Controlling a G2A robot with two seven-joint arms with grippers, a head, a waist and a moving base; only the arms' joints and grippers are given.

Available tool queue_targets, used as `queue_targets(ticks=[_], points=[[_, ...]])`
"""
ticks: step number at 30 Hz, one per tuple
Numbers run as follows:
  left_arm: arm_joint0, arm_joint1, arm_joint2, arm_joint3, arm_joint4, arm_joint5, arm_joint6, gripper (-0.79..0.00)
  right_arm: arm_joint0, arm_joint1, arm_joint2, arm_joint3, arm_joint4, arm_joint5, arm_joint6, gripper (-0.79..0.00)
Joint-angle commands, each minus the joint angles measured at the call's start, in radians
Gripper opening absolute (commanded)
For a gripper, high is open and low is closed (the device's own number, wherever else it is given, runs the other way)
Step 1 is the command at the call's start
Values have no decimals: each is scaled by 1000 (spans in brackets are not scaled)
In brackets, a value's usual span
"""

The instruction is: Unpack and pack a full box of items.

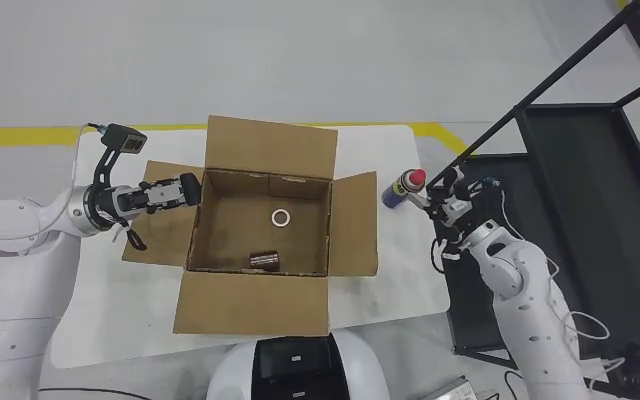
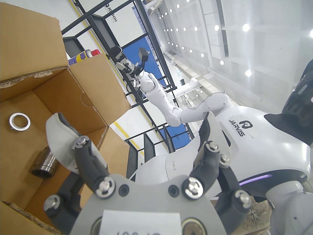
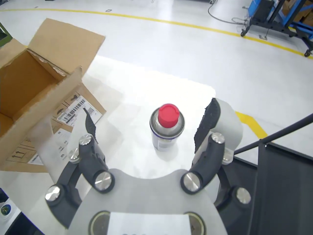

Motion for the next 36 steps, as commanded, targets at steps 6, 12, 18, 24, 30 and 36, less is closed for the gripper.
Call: queue_targets(ticks=[6, 12, 18, 24, 30, 36], points=[[0, 0, 0, 0, 0, 0, 0, 0, 19, -1, -32, 78, -16, 21, 7, 0], [0, 0, 0, 0, 0, 0, 0, 0, 82, -4, -86, 163, -51, 48, 15, 0], [0, 0, 0, 0, 0, 0, 0, 0, 144, -9, -132, 247, -82, 88, 1, 0], [0, 0, 0, 0, 0, 0, 0, 0, 198, -14, -170, 313, -78, 82, -18, 0], [0, 0, 0, 0, 0, 0, 0, 0, 233, -17, -187, 351, -63, 90, -40, 0], [0, 0, 0, 0, 0, 0, 0, 0, 254, -17, -198, 380, -55, 77, -40, -785]])
